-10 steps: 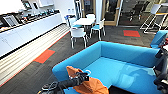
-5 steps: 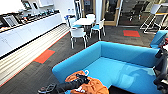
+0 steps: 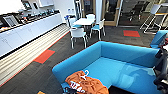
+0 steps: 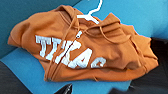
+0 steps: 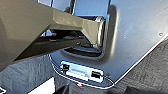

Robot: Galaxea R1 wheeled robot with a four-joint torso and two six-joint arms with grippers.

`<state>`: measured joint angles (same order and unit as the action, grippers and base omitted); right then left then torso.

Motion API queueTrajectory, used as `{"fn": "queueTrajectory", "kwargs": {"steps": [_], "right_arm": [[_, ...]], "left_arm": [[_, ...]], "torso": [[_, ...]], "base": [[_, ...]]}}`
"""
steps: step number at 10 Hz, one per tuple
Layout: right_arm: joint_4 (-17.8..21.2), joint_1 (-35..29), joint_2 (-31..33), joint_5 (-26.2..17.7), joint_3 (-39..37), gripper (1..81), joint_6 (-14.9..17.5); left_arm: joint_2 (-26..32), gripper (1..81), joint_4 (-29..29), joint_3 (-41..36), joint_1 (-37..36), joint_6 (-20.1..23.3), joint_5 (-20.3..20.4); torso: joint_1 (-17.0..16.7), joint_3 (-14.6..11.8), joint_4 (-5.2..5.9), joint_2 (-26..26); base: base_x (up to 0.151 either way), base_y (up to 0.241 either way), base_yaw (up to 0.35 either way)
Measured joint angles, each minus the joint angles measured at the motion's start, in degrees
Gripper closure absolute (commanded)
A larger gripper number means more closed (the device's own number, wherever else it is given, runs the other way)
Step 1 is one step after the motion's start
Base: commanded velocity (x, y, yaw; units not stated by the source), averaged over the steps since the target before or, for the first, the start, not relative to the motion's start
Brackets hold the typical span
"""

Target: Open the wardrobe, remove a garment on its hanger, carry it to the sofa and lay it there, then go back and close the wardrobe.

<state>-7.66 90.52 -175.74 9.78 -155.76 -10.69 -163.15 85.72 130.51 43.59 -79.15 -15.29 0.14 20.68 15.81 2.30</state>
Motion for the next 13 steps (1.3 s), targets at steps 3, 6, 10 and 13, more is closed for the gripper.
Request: {"fn": "queueTrajectory", "kwargs": {"steps": [3, 6, 10, 13], "right_arm": [[-0.09, -1.11, 0.00, -0.74, -0.77, 1.0, 0.15], [-0.09, -2.15, -0.15, -1.01, -1.83, 1.0, 0.15], [-0.13, -2.71, -0.45, -0.96, -1.99, 1.0, 0.13], [-0.26, -2.43, -0.94, -0.74, -1.52, 1.0, 0.44]], "left_arm": [[8.16, 1.0, 0.27, -0.30, 10.20, 1.29, 10.03], [11.74, 1.0, 2.04, 0.13, 20.37, 2.36, 16.41], [9.26, 1.0, 3.33, 9.37, 32.45, 2.61, 19.49], [0.33, 1.0, 4.10, 12.65, 36.04, 2.83, 22.25]], "torso": [[-0.04, -0.02, 0.00, 0.00], [-0.06, -0.04, 0.00, 0.02], [-0.13, -0.76, -3.21, 0.05], [-0.17, -2.36, -8.89, 0.09]], "base": [[0.000, 0.000, 0.000], [0.000, 0.000, 0.000], [0.000, 0.000, 0.000], [0.000, 0.000, 0.000]]}}
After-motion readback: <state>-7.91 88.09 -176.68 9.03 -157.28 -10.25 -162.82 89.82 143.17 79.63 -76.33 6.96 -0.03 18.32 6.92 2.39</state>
